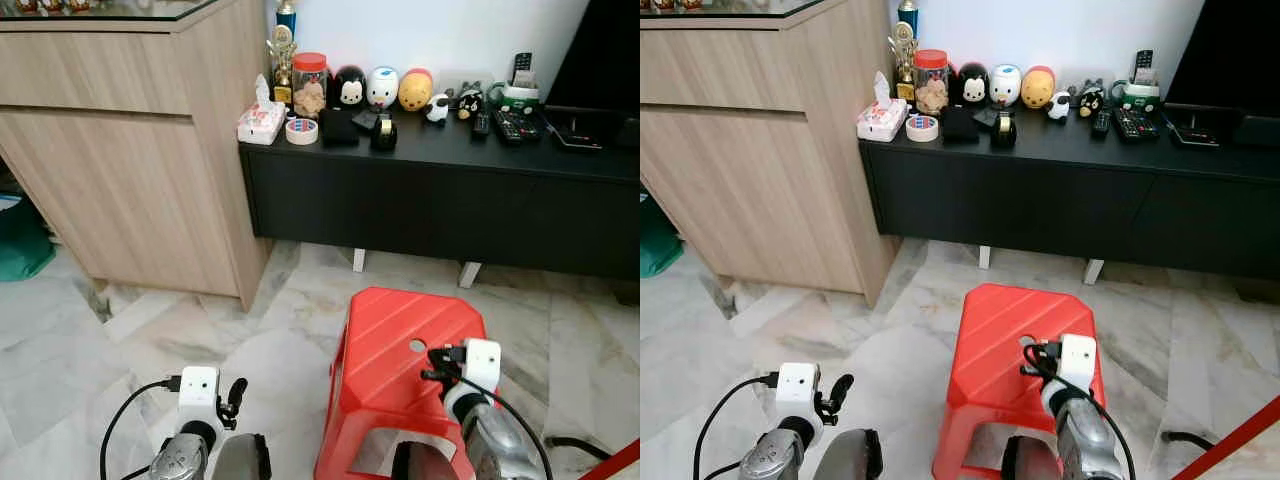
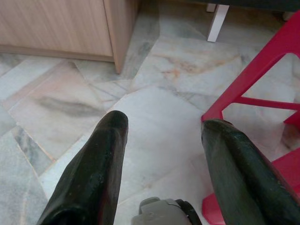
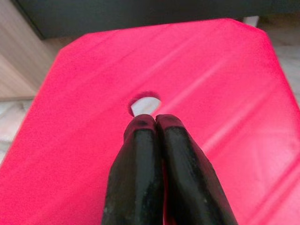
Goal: Hang keys on a hook
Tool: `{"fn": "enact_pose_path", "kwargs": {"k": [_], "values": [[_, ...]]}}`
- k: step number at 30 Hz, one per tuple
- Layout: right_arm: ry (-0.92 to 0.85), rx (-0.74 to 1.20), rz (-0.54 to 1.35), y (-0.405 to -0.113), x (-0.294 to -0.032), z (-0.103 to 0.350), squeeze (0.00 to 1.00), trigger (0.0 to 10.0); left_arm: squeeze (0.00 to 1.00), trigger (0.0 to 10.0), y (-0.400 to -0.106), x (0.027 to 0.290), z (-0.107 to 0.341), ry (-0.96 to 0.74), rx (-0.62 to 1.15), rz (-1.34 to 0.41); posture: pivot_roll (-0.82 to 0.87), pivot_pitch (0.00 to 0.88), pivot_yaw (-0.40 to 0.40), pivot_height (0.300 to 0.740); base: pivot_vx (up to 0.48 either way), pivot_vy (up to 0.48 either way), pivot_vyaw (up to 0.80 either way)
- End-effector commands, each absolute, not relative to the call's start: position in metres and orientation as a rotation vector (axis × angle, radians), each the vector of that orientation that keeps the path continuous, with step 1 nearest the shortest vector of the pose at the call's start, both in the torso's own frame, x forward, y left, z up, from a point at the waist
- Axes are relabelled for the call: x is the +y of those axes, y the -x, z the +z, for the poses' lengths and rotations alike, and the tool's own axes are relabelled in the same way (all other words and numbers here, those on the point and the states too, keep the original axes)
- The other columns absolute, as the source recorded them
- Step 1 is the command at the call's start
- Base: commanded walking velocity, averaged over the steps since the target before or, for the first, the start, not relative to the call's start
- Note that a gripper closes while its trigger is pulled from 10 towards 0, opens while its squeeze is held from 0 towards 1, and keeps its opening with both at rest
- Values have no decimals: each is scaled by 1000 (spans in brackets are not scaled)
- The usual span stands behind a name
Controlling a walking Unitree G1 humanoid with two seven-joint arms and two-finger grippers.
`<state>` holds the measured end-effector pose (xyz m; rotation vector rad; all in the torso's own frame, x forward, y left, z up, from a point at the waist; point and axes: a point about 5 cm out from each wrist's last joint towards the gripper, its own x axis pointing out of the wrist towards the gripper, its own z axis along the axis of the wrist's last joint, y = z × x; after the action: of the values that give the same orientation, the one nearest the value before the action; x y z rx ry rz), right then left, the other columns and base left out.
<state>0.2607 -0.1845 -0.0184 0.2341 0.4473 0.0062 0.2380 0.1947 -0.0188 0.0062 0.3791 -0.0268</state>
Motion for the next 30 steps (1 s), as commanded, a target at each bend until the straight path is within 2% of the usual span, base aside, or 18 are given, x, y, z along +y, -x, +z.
{"fn": "enact_pose_path", "kwargs": {"k": [1,17,30], "values": [[-240,428,4,-264,-184,-15,0,10000,0,10000,-237,200,-20,-13,387,-13,30,0,-34,633,0,0,0],[-255,492,10,-256,-174,-26,0,10000,0,10000,-231,200,-31,-19,441,-17,28,0,-26,723,0,0,0],[-276,556,15,-244,-167,-38,0,10000,0,10000,-223,201,-39,-14,479,-17,31,0,-31,723,0,0,0]]}}
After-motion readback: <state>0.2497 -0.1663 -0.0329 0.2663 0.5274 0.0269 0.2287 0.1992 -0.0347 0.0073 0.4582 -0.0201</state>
